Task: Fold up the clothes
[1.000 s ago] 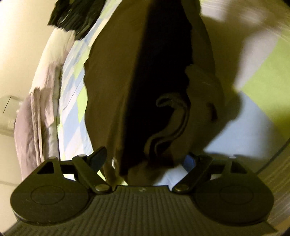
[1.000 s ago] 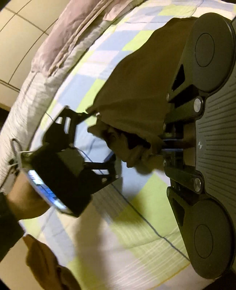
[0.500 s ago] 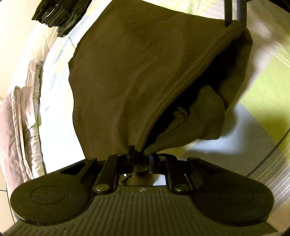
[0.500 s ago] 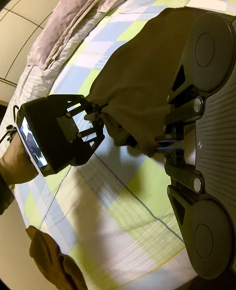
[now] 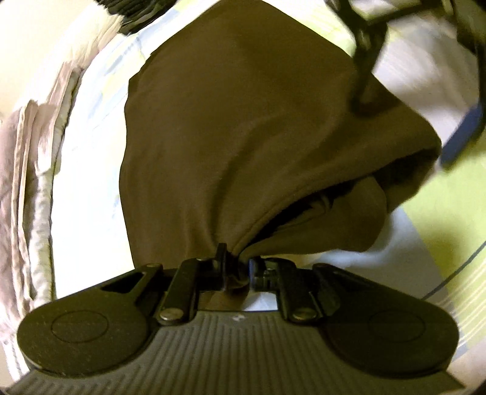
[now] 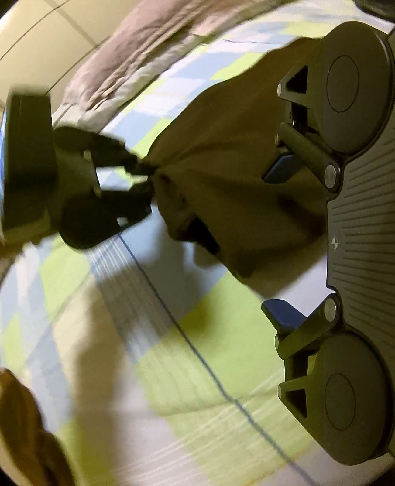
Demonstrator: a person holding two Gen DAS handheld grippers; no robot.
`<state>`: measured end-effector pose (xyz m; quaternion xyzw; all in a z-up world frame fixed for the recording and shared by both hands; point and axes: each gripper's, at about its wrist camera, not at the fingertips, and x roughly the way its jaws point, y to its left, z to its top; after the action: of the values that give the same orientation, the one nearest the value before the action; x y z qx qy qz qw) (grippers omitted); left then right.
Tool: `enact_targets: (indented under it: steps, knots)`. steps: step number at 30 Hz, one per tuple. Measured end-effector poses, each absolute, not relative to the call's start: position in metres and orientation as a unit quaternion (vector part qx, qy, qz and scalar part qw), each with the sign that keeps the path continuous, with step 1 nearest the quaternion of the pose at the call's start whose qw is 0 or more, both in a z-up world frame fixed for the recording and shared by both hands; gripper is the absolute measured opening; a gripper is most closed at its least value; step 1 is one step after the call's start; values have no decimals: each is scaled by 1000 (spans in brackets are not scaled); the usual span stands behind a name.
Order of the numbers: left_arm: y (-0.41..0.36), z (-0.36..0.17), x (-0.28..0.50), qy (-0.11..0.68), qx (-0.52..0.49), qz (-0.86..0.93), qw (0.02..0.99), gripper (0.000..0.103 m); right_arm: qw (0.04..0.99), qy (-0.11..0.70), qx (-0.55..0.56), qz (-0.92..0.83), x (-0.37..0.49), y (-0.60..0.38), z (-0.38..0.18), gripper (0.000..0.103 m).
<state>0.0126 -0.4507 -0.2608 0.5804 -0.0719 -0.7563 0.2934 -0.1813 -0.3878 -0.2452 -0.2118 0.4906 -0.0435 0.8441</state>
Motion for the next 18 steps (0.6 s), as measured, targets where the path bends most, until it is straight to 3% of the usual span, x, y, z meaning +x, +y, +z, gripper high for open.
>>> enact_targets:
  steps: [2, 3, 4, 5, 8, 12, 14, 18]
  knots:
    - [-450, -260, 14, -71, 579, -757, 296, 11, 844, 475, -243, -55, -175, -386, -257, 84]
    - [-449, -260, 13, -75, 579, -756, 295, 12, 844, 472, -248, -58, -172, -387, -262, 57]
    - [-446, -263, 12, -84, 582, -754, 293, 13, 844, 478, -234, -58, -168, -392, -264, 18]
    - [-442, -268, 11, -105, 587, -749, 289, 16, 846, 484, -215, -60, -167, -398, -262, 10]
    - [-429, -283, 6, -171, 600, -731, 275, 29, 856, 484, -170, -63, -170, -413, -245, 6]
    - [-420, -300, 4, -237, 613, -709, 256, 30, 864, 476, -150, -64, -178, -420, -223, 6]
    - [-424, -299, 2, -226, 615, -709, 259, 14, 867, 474, -140, -68, -179, -422, -216, 6]
    - [-422, -281, 3, -200, 615, -715, 266, 10, 870, 475, -119, -62, -179, -419, -204, 5]
